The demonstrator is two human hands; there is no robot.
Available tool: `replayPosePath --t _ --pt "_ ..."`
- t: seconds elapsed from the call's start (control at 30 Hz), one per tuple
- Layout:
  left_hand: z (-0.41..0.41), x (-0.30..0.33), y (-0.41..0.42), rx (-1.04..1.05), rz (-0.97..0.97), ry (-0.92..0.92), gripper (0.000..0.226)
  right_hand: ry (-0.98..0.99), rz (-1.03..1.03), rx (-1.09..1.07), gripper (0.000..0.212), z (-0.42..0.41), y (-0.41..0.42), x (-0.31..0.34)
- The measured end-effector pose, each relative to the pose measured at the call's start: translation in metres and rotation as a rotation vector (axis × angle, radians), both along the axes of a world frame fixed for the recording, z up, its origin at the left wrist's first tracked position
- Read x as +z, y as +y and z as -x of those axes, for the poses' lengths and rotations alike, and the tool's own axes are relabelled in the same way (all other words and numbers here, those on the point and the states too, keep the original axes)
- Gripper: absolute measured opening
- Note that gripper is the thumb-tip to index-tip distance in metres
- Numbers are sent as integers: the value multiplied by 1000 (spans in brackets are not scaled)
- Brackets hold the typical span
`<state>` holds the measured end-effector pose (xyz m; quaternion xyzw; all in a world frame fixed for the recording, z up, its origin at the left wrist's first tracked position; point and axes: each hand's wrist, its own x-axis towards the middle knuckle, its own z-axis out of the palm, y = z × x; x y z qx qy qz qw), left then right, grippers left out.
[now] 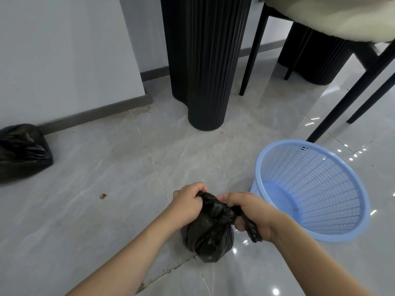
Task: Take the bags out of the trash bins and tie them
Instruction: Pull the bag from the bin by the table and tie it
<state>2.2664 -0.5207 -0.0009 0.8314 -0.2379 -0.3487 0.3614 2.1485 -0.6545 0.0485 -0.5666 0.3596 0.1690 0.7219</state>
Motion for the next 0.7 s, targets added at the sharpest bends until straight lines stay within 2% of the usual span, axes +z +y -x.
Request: replayPosePath --t 0.1,0.17,0.3,0.37,0.43,0.5,0.57,0.63,0.7 --pt "-3 -2 3 11 29 1 43 98 76 74 16 1 -4 -3" --pt "-6 -3 3 54 92 60 41 130 75 85 15 2 -5 -5" --pt "-13 5 8 -7 172 233 28 76 -177 -16 21 1 -8 -9" --pt "-18 12 19 -9 315 422 40 16 -351 -139 20 0 -11 -14" --pt "-23 21 30 157 510 533 52 -14 -403 -231 20 -1 -13 -17" --pt "-23 29 39 268 587 390 42 -40 -379 -268 23 -3 -13 -20" --pt "-17 32 46 232 535 210 35 -61 -353 -278 29 -6 -11 -22" --pt "-6 33 51 88 416 146 44 -74 -321 -261 27 -8 -8 -20" --pt "4 33 53 -57 194 16 51 -85 -291 -236 31 -10 -5 -16"
